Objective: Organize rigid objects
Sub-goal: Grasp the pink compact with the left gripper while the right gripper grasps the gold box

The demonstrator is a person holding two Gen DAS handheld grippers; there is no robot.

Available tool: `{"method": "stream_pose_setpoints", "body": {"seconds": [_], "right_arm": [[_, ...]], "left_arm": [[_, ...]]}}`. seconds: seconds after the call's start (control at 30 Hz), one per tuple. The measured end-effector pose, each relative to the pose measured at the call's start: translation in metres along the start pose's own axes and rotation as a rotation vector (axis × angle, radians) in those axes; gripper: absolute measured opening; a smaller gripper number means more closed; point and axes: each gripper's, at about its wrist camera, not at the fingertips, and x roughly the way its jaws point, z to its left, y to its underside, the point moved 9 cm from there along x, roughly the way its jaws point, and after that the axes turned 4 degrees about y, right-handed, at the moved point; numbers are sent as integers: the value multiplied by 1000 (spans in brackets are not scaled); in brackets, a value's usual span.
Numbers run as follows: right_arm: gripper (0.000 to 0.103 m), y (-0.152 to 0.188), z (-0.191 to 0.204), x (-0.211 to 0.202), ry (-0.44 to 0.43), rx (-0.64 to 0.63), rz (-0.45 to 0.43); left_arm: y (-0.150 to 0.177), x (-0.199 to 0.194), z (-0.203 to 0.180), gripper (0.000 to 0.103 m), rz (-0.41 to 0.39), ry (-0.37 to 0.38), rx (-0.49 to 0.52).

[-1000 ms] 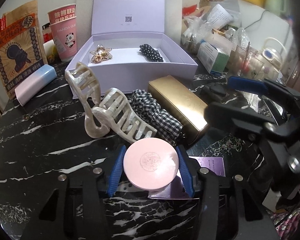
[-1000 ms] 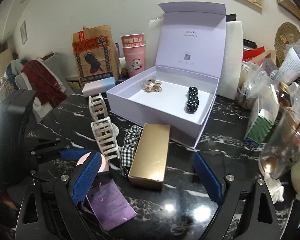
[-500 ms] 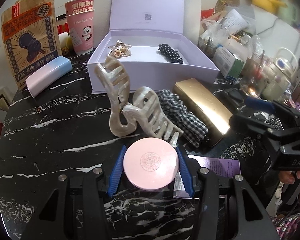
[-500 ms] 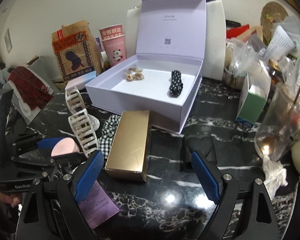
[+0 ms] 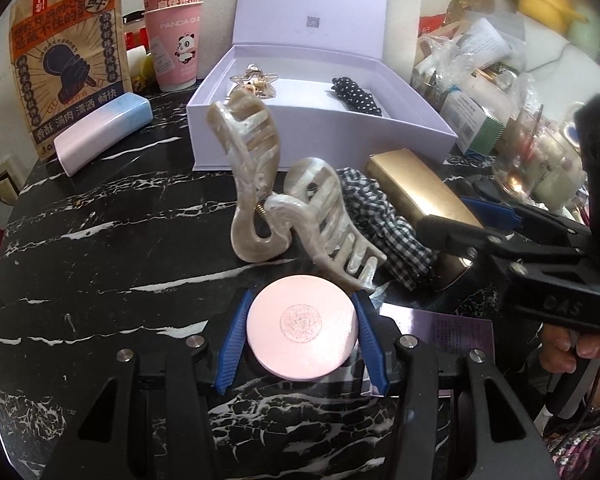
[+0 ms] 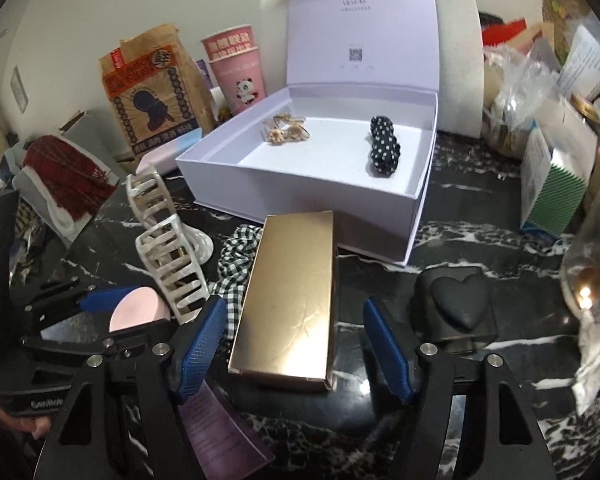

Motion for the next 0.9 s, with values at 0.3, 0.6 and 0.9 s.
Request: {"method": "stream_pose_setpoints", "body": {"seconds": [0.3, 0.6, 0.9], "right_arm": [[49, 5, -4, 16, 39, 5, 39], [45, 2, -1, 20, 63, -31, 28], [44, 10, -7, 6, 50, 12, 30]], "left_arm": [[0, 0, 4, 51, -1, 3, -13], [-1, 0, 5, 51, -5, -6, -14], [-8, -13, -4, 51, -27, -25, 18]]}}
